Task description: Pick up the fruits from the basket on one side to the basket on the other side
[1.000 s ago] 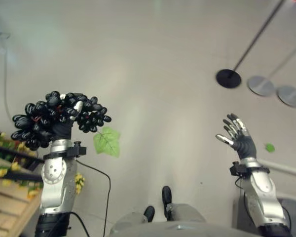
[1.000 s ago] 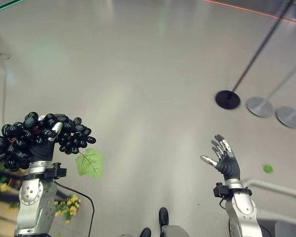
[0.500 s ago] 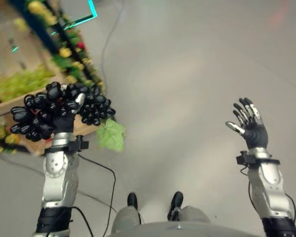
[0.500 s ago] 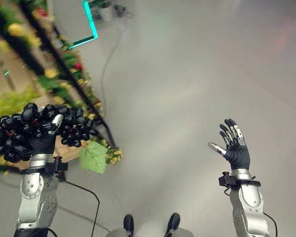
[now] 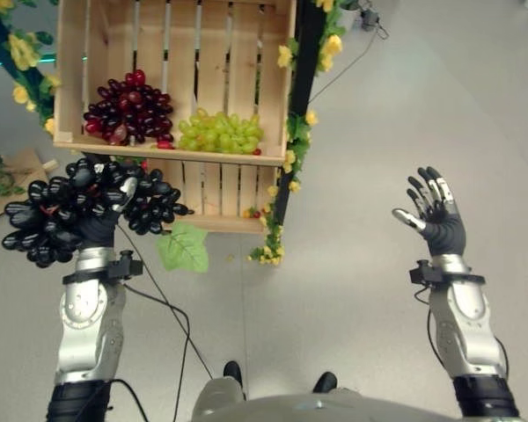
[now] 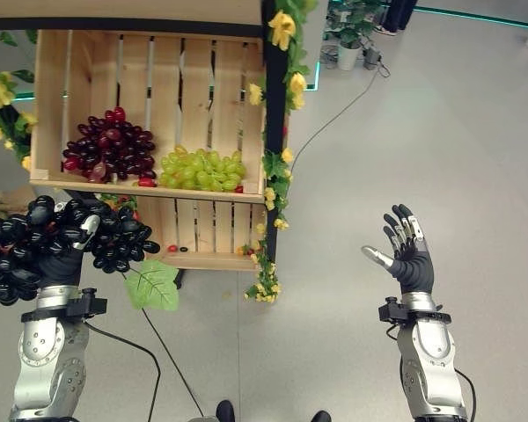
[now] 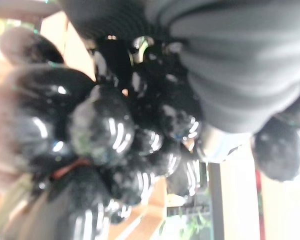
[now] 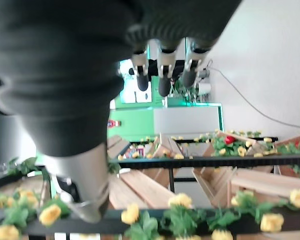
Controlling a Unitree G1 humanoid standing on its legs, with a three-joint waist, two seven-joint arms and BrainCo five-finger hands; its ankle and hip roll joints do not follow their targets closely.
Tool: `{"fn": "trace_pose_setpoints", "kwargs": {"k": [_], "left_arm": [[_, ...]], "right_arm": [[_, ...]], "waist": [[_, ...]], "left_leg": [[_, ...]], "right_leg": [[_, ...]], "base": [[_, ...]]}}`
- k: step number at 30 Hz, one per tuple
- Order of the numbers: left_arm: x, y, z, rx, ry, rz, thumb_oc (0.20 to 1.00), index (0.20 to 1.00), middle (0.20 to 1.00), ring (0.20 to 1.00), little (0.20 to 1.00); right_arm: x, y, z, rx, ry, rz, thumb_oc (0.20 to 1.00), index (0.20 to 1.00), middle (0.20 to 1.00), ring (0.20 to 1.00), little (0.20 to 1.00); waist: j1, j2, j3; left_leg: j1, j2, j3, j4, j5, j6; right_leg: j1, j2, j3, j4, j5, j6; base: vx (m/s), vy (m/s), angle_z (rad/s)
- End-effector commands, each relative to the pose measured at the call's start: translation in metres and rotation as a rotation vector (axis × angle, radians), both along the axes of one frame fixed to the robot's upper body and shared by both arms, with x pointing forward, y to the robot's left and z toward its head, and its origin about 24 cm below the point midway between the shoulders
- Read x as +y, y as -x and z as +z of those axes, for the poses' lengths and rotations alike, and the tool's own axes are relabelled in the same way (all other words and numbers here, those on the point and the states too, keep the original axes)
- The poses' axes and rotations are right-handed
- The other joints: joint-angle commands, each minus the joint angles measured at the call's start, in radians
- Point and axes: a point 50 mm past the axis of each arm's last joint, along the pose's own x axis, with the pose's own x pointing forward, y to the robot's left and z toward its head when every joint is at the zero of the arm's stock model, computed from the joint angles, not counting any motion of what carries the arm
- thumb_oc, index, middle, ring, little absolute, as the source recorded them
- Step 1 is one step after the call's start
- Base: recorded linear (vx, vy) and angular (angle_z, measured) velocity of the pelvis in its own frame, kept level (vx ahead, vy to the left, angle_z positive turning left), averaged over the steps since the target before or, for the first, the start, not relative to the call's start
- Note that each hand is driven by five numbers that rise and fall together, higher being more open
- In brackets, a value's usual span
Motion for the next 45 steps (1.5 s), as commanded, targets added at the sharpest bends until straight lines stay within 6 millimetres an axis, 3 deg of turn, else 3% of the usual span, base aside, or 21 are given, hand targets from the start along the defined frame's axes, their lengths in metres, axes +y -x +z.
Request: {"fn": "trace_pose_setpoints", "kwargs": {"k": [1, 3, 4, 5, 6, 7, 11, 12, 14, 17, 23, 26, 27, 28, 31, 33, 36, 37, 38, 40, 45], "left_arm": [[0.007, 0.008, 0.039, -0.184, -0.132, 0.042, 0.2, 0.2, 0.2, 0.2, 0.2], [0.006, 0.007, 0.039, -0.181, -0.136, 0.041, 0.2, 0.2, 0.2, 0.2, 0.2], [0.004, 0.005, 0.038, -0.174, -0.134, 0.038, 0.2, 0.2, 0.2, 0.2, 0.2], [0.004, 0.005, 0.037, -0.174, -0.134, 0.038, 0.2, 0.2, 0.2, 0.2, 0.2], [0.001, 0.0, 0.037, -0.169, -0.133, 0.026, 0.2, 0.2, 0.2, 0.2, 0.2], [-0.002, -0.002, 0.036, -0.167, -0.134, 0.015, 0.2, 0.2, 0.2, 0.2, 0.2], [-0.005, -0.004, 0.034, -0.155, -0.136, -0.001, 0.2, 0.2, 0.2, 0.2, 0.2], [-0.007, -0.006, 0.032, -0.142, -0.124, -0.009, 0.2, 0.2, 0.2, 0.2, 0.2], [-0.007, -0.007, 0.031, -0.139, -0.12, -0.012, 0.2, 0.2, 0.2, 0.2, 0.2], [-0.011, -0.01, 0.027, -0.126, -0.111, -0.032, 0.2, 0.2, 0.2, 0.2, 0.2], [-0.022, -0.019, 0.014, -0.075, -0.06, -0.086, 0.2, 0.2, 0.2, 0.2, 0.2], [-0.026, -0.021, 0.009, -0.058, -0.05, -0.1, 0.2, 0.2, 0.2, 0.2, 0.2], [-0.029, -0.022, 0.005, -0.044, -0.037, -0.114, 0.2, 0.2, 0.2, 0.2, 0.2], [-0.029, -0.022, 0.006, -0.045, -0.037, -0.114, 0.2, 0.2, 0.2, 0.2, 0.2], [-0.031, -0.022, 0.003, -0.033, -0.023, -0.12, 0.2, 0.2, 0.2, 0.2, 0.2], [-0.032, -0.023, 0.001, -0.023, -0.02, -0.118, 0.2, 0.2, 0.2, 0.2, 0.2], [-0.034, -0.023, -0.002, -0.01, -0.015, -0.121, 0.2, 0.2, 0.2, 0.2, 0.2], [-0.034, -0.022, -0.004, 0.0, -0.018, -0.12, 0.2, 0.2, 0.2, 0.2, 0.2], [-0.034, -0.022, -0.006, 0.008, -0.017, -0.116, 0.2, 0.2, 0.2, 0.2, 0.2], [-0.034, -0.022, -0.009, 0.02, -0.015, -0.112, 0.2, 0.2, 0.2, 0.2, 0.2], [-0.032, -0.019, -0.011, 0.035, -0.037, -0.119, 0.2, 0.2, 0.2, 0.2, 0.2]], "right_arm": [[-0.002, -0.001, 0.013, -0.067, 0.036, -0.019, 1.0, 1.0, 1.0, 1.0, 1.0], [0.0, -0.002, 0.012, -0.059, 0.06, -0.017, 1.0, 1.0, 1.0, 1.0, 1.0], [0.0, -0.001, 0.012, -0.056, 0.055, -0.02, 1.0, 1.0, 1.0, 1.0, 1.0], [0.0, -0.001, 0.012, -0.056, 0.056, -0.02, 1.0, 1.0, 1.0, 1.0, 1.0], [-0.003, 0.001, 0.011, -0.044, 0.071, -0.03, 1.0, 1.0, 1.0, 1.0, 1.0], [-0.005, 0.002, 0.009, -0.036, 0.069, -0.039, 1.0, 1.0, 1.0, 1.0, 1.0], [-0.009, 0.002, 0.004, -0.016, 0.067, -0.063, 1.0, 1.0, 1.0, 1.0, 1.0], [-0.009, 0.002, 0.001, -0.002, 0.061, -0.068, 1.0, 1.0, 1.0, 1.0, 1.0], [-0.009, 0.003, 0.0, 0.001, 0.058, -0.064, 1.0, 1.0, 1.0, 1.0, 1.0], [-0.007, 0.003, -0.001, 0.008, 0.07, -0.051, 1.0, 1.0, 1.0, 1.0, 1.0], [-0.012, 0.005, 0.0, 0.01, 0.074, -0.051, 1.0, 1.0, 1.0, 1.0, 1.0], [-0.013, 0.005, 0.003, -0.005, 0.056, -0.042, 1.0, 1.0, 1.0, 1.0, 1.0], [-0.014, 0.004, 0.006, -0.016, 0.069, -0.034, 1.0, 1.0, 1.0, 1.0, 1.0], [-0.014, 0.004, 0.007, -0.016, 0.069, -0.034, 1.0, 1.0, 1.0, 1.0, 1.0], [-0.014, 0.003, 0.008, -0.024, 0.063, -0.03, 1.0, 1.0, 1.0, 1.0, 1.0], [-0.012, 0.002, 0.008, -0.02, 0.072, -0.022, 1.0, 1.0, 1.0, 1.0, 1.0], [-0.012, 0.003, 0.005, -0.007, 0.067, -0.027, 1.0, 1.0, 1.0, 1.0, 1.0], [-0.011, 0.002, 0.004, -0.007, 0.063, -0.027, 1.0, 1.0, 1.0, 1.0, 1.0], [-0.011, 0.002, 0.003, -0.003, 0.065, -0.027, 1.0, 1.0, 1.0, 1.0, 1.0], [-0.01, 0.0, 0.003, 0.003, 0.083, -0.022, 1.0, 1.0, 1.0, 1.0, 1.0], [-0.007, 0.002, -0.003, 0.032, 0.086, -0.001, 1.0, 1.0, 1.0, 1.0, 1.0]], "waist": [[0.0, 0.01, -0.021], [-0.007, 0.019, -0.023], [-0.028, 0.032, -0.02], [-0.026, 0.032, -0.02], [-0.053, 0.046, -0.022], [-0.059, 0.048, -0.022], [-0.069, 0.039, -0.023], [-0.085, 0.03, -0.02], [-0.088, 0.026, -0.017], [-0.089, 0.016, -0.018], [-0.12, -0.007, -0.052], [-0.137, -0.014, -0.052], [-0.139, -0.021, -0.044], [-0.14, -0.019, -0.043], [-0.128, -0.02, -0.017], [-0.121, -0.023, -0.009], [-0.12, -0.023, -0.014], [-0.117, -0.011, -0.024], [-0.113, -0.005, -0.025], [-0.103, 0.002, -0.018], [-0.107, 0.003, -0.031]], "left_leg": [[0.035, -0.04, -0.045, -0.111, -0.023, 0.011], [0.057, -0.067, -0.07, -0.134, -0.028, 0.03], [0.069, -0.081, -0.083, -0.16, -0.002, 0.049], [0.07, -0.081, -0.081, -0.162, -0.001, 0.049], [0.1, -0.09, -0.118, -0.193, 0.009, 0.052], [0.109, -0.091, -0.135, -0.202, 0.011, 0.051], [0.113, -0.086, -0.159, -0.216, 0.016, 0.046], [0.118, -0.085, -0.177, -0.215, 0.018, 0.046], [0.126, -0.081, -0.181, -0.217, 0.017, 0.043], [0.144, -0.073, -0.184, -0.218, 0.013, 0.032], [0.166, -0.038, -0.199, -0.194, -0.005, -0.003], [0.133, -0.019, -0.175, -0.058, -0.043, -0.031], [0.089, 0.001, -0.145, 0.073, -0.011, -0.059], [0.082, 0.005, -0.146, 0.087, -0.017, -0.061], [0.024, 0.019, -0.168, 0.247, 0.05, -0.093], [0.007, 0.007, -0.184, 0.275, 0.053, -0.09], [-0.021, 0.029, -0.173, 0.161, 0.023, -0.064], [-0.005, 0.058, -0.194, -0.028, 0.046, -0.057], [-0.01, 0.069, -0.211, -0.104, 0.098, -0.065], [-0.053, 0.082, -0.249, -0.147, 0.156, -0.08], [-0.02, 0.061, -0.23, -0.155, 0.127, -0.073]], "right_leg": [[0.04, -0.09, -0.013, 0.072, 0.001, 0.124], [0.023, -0.105, 0.032, 0.146, 0.001, 0.124], [-0.028, -0.069, 0.118, 0.198, -0.027, 0.095], [-0.031, -0.069, 0.12, 0.202, -0.03, 0.095], [-0.088, 0.01, 0.22, 0.205, -0.098, 0.071], [-0.106, 0.031, 0.243, 0.185, -0.117, 0.065], [-0.118, 0.035, 0.264, 0.073, -0.085, 0.075], [-0.149, 0.055, 0.337, 0.036, -0.063, 0.087], [-0.163, 0.062, 0.365, 0.012, -0.047, 0.095], [-0.153, 0.058, 0.354, -0.038, -0.008, 0.104], [-0.098, 0.133, 0.387, -0.028, -0.05, 0.069], [-0.05, 0.154, 0.377, -0.065, -0.062, 0.046], [-0.015, 0.163, 0.37, -0.088, -0.074, 0.025], [-0.014, 0.166, 0.368, -0.09, -0.073, 0.023], [0.022, 0.185, 0.374, -0.096, -0.094, -0.014], [0.031, 0.188, 0.378, -0.097, -0.101, -0.021], [0.045, 0.192, 0.373, -0.128, -0.111, -0.011], [0.041, 0.198, 0.381, -0.129, -0.116, 0.005], [0.046, 0.201, 0.387, -0.13, -0.12, 0.009], [0.059, 0.202, 0.404, -0.131, -0.129, 0.013], [0.068, 0.17, 0.416, -0.097, -0.149, 0.029]], "base": [[0.15, 0.428, 0.48], [0.12, 0.403, 0.5], [0.04, 0.277, 0.43], [0.11, 0.312, 0.53], [0.16, 0.128, 0.47], [0.15, 0.129, 0.41], [0.08, -0.047, 0.63], [0.1, -0.091, 0.73], [0.13, -0.122, 0.63], [0.12, -0.162, 0.45], [0.14, -0.234, 0.02], [0.14, -0.298, -0.21], [0.08, -0.246, -0.06], [0.09, -0.24, 0.0], [0.07, -0.186, -0.12], [0.07, -0.136, -0.12], [0.12, -0.027, 0.12], [0.19, 0.099, 0.14], [0.24, 0.142, 0.07], [0.14, 0.114, 0.05], [0.15, 0.215, -0.22]]}}
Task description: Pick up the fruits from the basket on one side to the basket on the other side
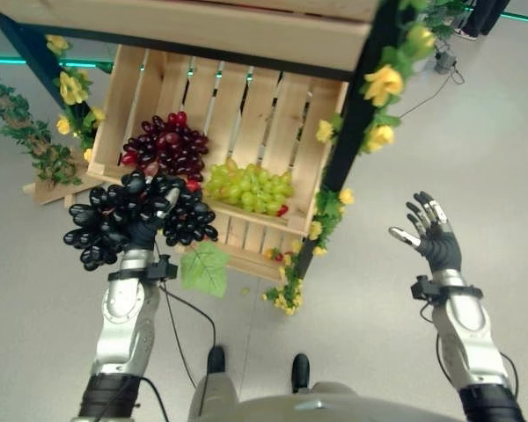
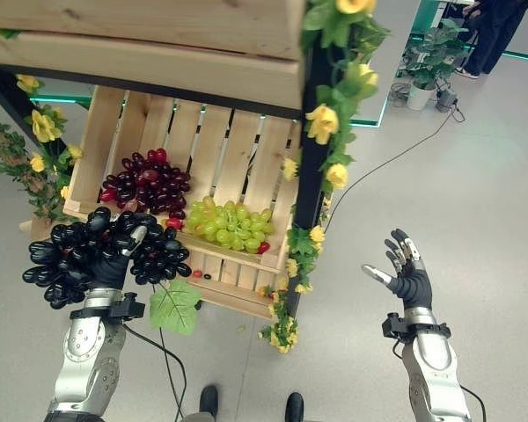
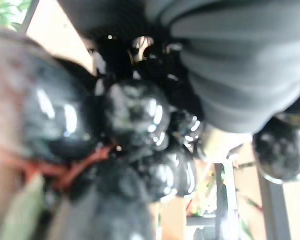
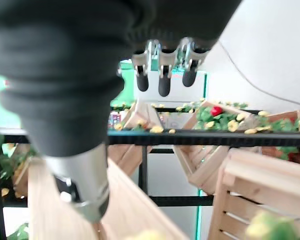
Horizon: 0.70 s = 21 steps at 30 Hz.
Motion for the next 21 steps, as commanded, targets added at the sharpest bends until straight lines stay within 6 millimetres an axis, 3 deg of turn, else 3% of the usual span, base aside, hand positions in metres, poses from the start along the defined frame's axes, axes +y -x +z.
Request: {"fn": "trace_pose_setpoints", "kwargs": {"k": [1, 3, 4, 7, 14, 17, 21], "left_arm": [[0.012, -0.01, 0.017, -0.045, -0.094, 0.027, 0.2, 0.2, 0.2, 0.2, 0.2], [0.012, -0.011, 0.017, -0.045, -0.095, 0.027, 0.2, 0.2, 0.2, 0.2, 0.2], [0.02, -0.013, 0.019, -0.044, -0.114, 0.075, 0.2, 0.2, 0.2, 0.2, 0.2], [0.032, -0.019, 0.02, -0.029, -0.151, 0.141, 0.2, 0.2, 0.2, 0.2, 0.2], [0.061, -0.048, 0.017, 0.077, -0.248, 0.316, 0.2, 0.2, 0.2, 0.2, 0.2], [0.071, -0.067, 0.029, 0.107, -0.347, 0.357, 0.2, 0.2, 0.2, 0.2, 0.2], [0.066, -0.085, 0.054, 0.064, -0.387, 0.352, 0.2, 0.2, 0.2, 0.2, 0.2]], "right_arm": [[0.004, 0.0, 0.023, -0.125, 0.041, 0.032, 1.0, 1.0, 1.0, 1.0, 1.0], [0.004, 0.0, 0.023, -0.124, 0.04, 0.032, 1.0, 1.0, 1.0, 1.0, 1.0], [0.009, -0.002, 0.023, -0.125, 0.029, 0.049, 1.0, 1.0, 1.0, 1.0, 1.0], [0.016, -0.004, 0.022, -0.116, 0.033, 0.081, 1.0, 1.0, 1.0, 1.0, 1.0], [0.024, -0.005, 0.017, -0.078, 0.036, 0.147, 1.0, 1.0, 1.0, 1.0, 1.0], [0.028, -0.005, 0.013, -0.055, 0.043, 0.174, 1.0, 1.0, 1.0, 1.0, 1.0], [0.032, -0.005, 0.011, -0.037, 0.052, 0.203, 1.0, 1.0, 1.0, 1.0, 1.0]], "waist": [[-0.042, -0.033, -0.044], [-0.04, -0.035, -0.045], [-0.041, -0.042, -0.05], [-0.041, -0.048, -0.064], [-0.083, -0.05, -0.099], [-0.103, -0.045, -0.111], [-0.122, -0.041, -0.122]], "left_leg": [[0.001, -0.056, 0.049, 0.105, -0.009, 0.011], [0.0, -0.057, 0.052, 0.107, -0.011, 0.012], [0.006, -0.072, 0.074, 0.125, -0.038, 0.031], [0.023, -0.083, 0.107, 0.124, -0.055, 0.046], [0.1, -0.09, 0.159, 0.069, -0.066, 0.065], [0.128, -0.09, 0.176, 0.045, -0.064, 0.068], [0.152, -0.09, 0.184, 0.019, -0.061, 0.069]], "right_leg": [[0.09, -0.072, -0.038, 0.099, -0.17, 0.105], [0.088, -0.074, -0.035, 0.102, -0.172, 0.106], [0.072, -0.09, -0.02, 0.132, -0.172, 0.12], [0.056, -0.104, -0.001, 0.149, -0.17, 0.135], [0.054, -0.109, 0.03, 0.157, -0.159, 0.156], [0.059, -0.107, 0.039, 0.15, -0.153, 0.162], [0.064, -0.105, 0.042, 0.145, -0.149, 0.167]], "base": [[0.16, 0.22, -0.37], [0.1, 0.146, -0.25], [0.12, 0.209, -0.33], [0.11, 0.202, -0.42], [0.08, 0.087, -0.35], [0.04, 0.041, -0.08], [0.01, 0.011, -0.02]]}}
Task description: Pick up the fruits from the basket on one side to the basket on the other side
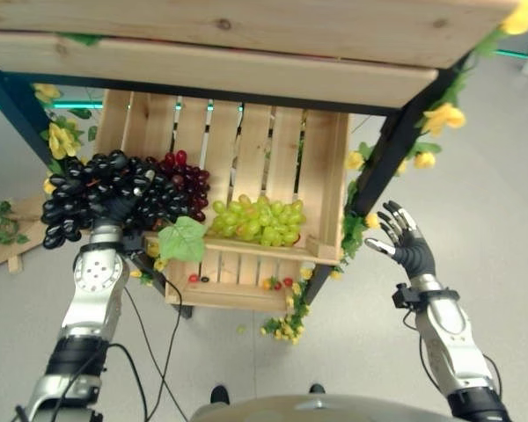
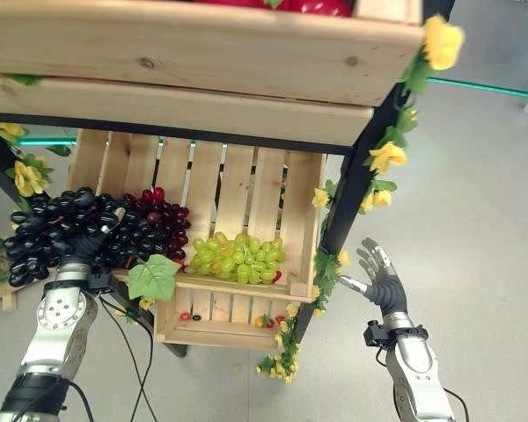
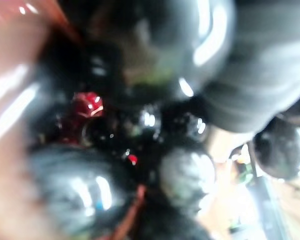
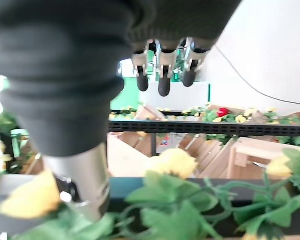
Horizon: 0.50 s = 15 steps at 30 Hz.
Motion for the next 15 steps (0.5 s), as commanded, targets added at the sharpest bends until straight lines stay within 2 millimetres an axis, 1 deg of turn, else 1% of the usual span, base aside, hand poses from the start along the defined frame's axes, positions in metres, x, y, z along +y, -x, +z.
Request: {"fn": "trace_pose_setpoints", "kwargs": {"k": [1, 4, 6, 7, 8, 9, 10, 11, 12, 14, 15], "left_arm": [[0.0, -0.035, 0.043, -0.099, -0.049, 0.048, 0.2, 0.2, 0.2, 0.2, 0.2], [-0.002, -0.051, 0.055, -0.086, -0.044, 0.046, 0.2, 0.2, 0.2, 0.2, 0.2], [0.003, -0.064, 0.064, -0.032, -0.104, 0.068, 0.2, 0.2, 0.2, 0.2, 0.2], [0.002, -0.064, 0.065, -0.033, -0.105, 0.067, 0.2, 0.2, 0.2, 0.2, 0.2], [0.013, -0.077, 0.084, 0.05, -0.269, 0.116, 0.2, 0.2, 0.2, 0.2, 0.2], [0.013, -0.077, 0.084, 0.05, -0.269, 0.115, 0.2, 0.2, 0.2, 0.2, 0.2], [0.019, -0.086, 0.103, 0.088, -0.388, 0.176, 0.2, 0.2, 0.2, 0.2, 0.2], [0.021, -0.094, 0.114, 0.147, -0.511, 0.22, 0.2, 0.2, 0.2, 0.2, 0.2], [0.02, -0.095, 0.115, 0.145, -0.512, 0.218, 0.2, 0.2, 0.2, 0.2, 0.2], [0.02, -0.098, 0.13, 0.174, -0.711, 0.277, 0.2, 0.2, 0.2, 0.2, 0.2], [0.016, -0.1, 0.135, 0.178, -0.81, 0.3, 0.2, 0.2, 0.2, 0.2, 0.2]], "right_arm": [[0.006, -0.011, 0.031, -0.13, 0.062, 0.072, 1.0, 1.0, 1.0, 1.0, 1.0], [0.008, -0.01, 0.029, -0.114, 0.07, 0.092, 1.0, 1.0, 1.0, 1.0, 1.0], [0.009, -0.01, 0.028, -0.103, 0.081, 0.108, 1.0, 1.0, 1.0, 1.0, 1.0], [0.009, -0.01, 0.028, -0.104, 0.079, 0.106, 1.0, 1.0, 1.0, 1.0, 1.0], [0.009, -0.01, 0.027, -0.094, 0.093, 0.121, 1.0, 1.0, 1.0, 1.0, 1.0], [0.009, -0.011, 0.027, -0.095, 0.092, 0.12, 1.0, 1.0, 1.0, 1.0, 1.0], [0.01, -0.009, 0.026, -0.088, 0.099, 0.139, 1.0, 1.0, 1.0, 1.0, 1.0], [0.01, -0.006, 0.026, -0.091, 0.102, 0.142, 1.0, 1.0, 1.0, 1.0, 1.0], [0.01, -0.006, 0.026, -0.092, 0.101, 0.14, 1.0, 1.0, 1.0, 1.0, 1.0], [0.009, -0.004, 0.028, -0.099, 0.112, 0.151, 1.0, 1.0, 1.0, 1.0, 1.0], [0.009, -0.003, 0.029, -0.105, 0.118, 0.151, 1.0, 1.0, 1.0, 1.0, 1.0]], "waist": [[-0.082, 0.032, 0.0], [-0.092, 0.033, -0.005], [-0.106, 0.038, -0.01], [-0.104, 0.037, -0.009], [-0.114, 0.041, -0.01], [-0.113, 0.04, -0.009], [-0.123, 0.043, -0.011], [-0.127, 0.039, -0.008], [-0.125, 0.038, -0.007], [-0.128, 0.035, -0.005], [-0.127, 0.032, -0.003]], "left_leg": [[0.014, 0.016, -0.033, 0.062, -0.112, 0.014], [0.026, 0.017, -0.026, 0.052, -0.11, 0.013], [0.033, 0.017, -0.021, 0.05, -0.111, 0.013], [0.033, 0.017, -0.021, 0.05, -0.111, 0.013], [0.035, 0.019, -0.016, 0.051, -0.112, 0.013], [0.036, 0.019, -0.016, 0.052, -0.112, 0.013], [0.035, 0.02, -0.014, 0.053, -0.111, 0.011], [0.037, 0.022, -0.013, 0.053, -0.11, 0.011], [0.037, 0.022, -0.013, 0.053, -0.11, 0.011], [0.037, 0.022, -0.012, 0.052, -0.11, 0.011], [0.035, 0.023, -0.012, 0.053, -0.109, 0.01]], "right_leg": [[0.051, 0.021, -0.003, 0.116, -0.141, 0.043], [0.056, 0.021, -0.004, 0.108, -0.137, 0.046], [0.058, 0.022, -0.002, 0.105, -0.134, 0.049], [0.058, 0.022, -0.002, 0.105, -0.134, 0.049], [0.056, 0.023, 0.001, 0.106, -0.134, 0.052], [0.056, 0.023, 0.001, 0.106, -0.134, 0.052], [0.056, 0.025, -0.002, 0.108, -0.134, 0.056], [0.056, 0.026, -0.006, 0.11, -0.133, 0.059], [0.057, 0.026, -0.006, 0.11, -0.133, 0.059], [0.056, 0.026, -0.009, 0.112, -0.133, 0.062], [0.054, 0.025, -0.01, 0.113, -0.133, 0.063]], "base": [[0.02, 0.008, -0.09], [0.01, 0.005, -0.08], [0.02, 0.008, 0.1], [0.01, 0.012, 0.18], [0.0, 0.007, 0.15], [-0.01, -0.002, 0.12], [0.0, 0.0, 0.0], [-0.02, -0.022, -0.07], [-0.02, -0.02, -0.18], [-0.02, -0.017, -0.37], [-0.02, -0.014, -0.44]]}}
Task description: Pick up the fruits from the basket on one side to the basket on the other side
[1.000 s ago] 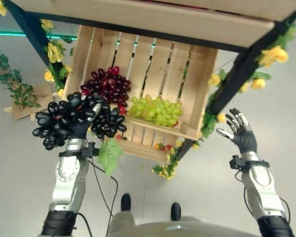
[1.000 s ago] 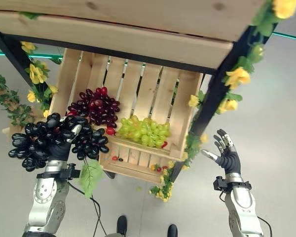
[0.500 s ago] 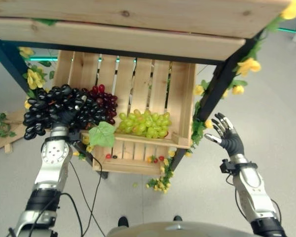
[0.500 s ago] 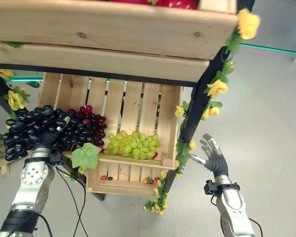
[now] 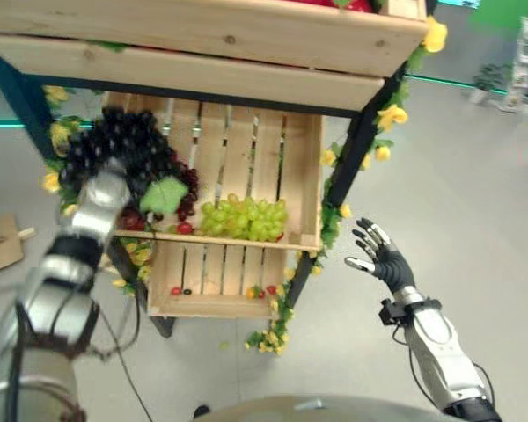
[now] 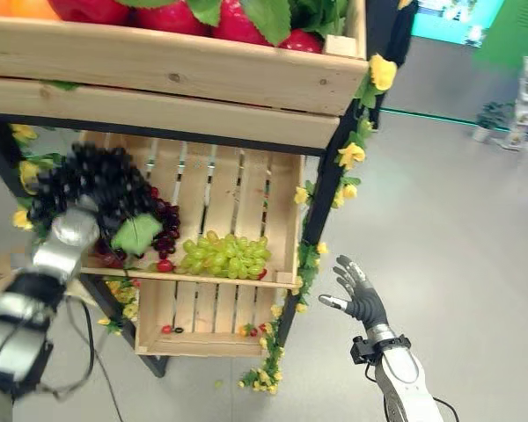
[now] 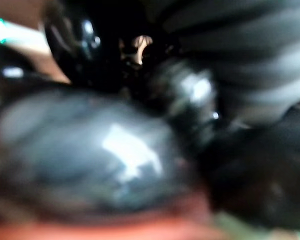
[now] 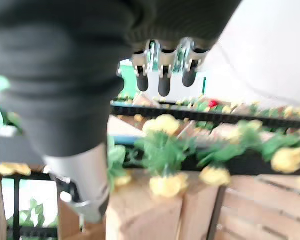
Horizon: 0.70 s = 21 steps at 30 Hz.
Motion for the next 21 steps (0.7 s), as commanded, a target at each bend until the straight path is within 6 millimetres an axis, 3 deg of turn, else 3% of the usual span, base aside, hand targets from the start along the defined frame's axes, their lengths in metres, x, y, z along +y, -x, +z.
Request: {"fn": "trace_pose_setpoints", "kwargs": {"k": [1, 8, 21], "left_arm": [[-0.011, -0.011, 0.055, -0.081, -0.3, 0.033, 0.2, 0.2, 0.2, 0.2, 0.2], [-0.024, -0.015, 0.052, -0.034, -0.482, -0.007, 0.2, 0.2, 0.2, 0.2, 0.2], [-0.031, -0.016, 0.042, 0.01, -0.498, -0.051, 0.2, 0.2, 0.2, 0.2, 0.2]], "right_arm": [[-0.016, -0.015, 0.042, -0.197, 0.108, 0.017, 1.0, 1.0, 1.0, 1.0, 1.0], [-0.018, -0.011, 0.046, -0.215, 0.112, 0.029, 1.0, 1.0, 1.0, 1.0, 1.0], [-0.022, -0.009, 0.048, -0.224, 0.115, 0.009, 1.0, 1.0, 1.0, 1.0, 1.0]], "waist": [[-0.028, 0.073, 0.044], [-0.027, 0.066, 0.053], [-0.02, 0.051, 0.057]], "left_leg": [[0.058, -0.004, -0.067, 0.059, -0.138, 0.007], [0.058, -0.006, -0.066, 0.065, -0.144, 0.009], [0.052, 0.002, -0.08, 0.093, -0.155, 0.007]], "right_leg": [[0.092, 0.032, -0.014, 0.107, -0.146, 0.061], [0.093, 0.029, -0.012, 0.109, -0.152, 0.061], [0.099, 0.037, -0.03, 0.126, -0.17, 0.05]], "base": [[-0.03, -0.006, -0.39], [-0.01, 0.0, -0.14], [0.01, -0.008, 0.03]]}}
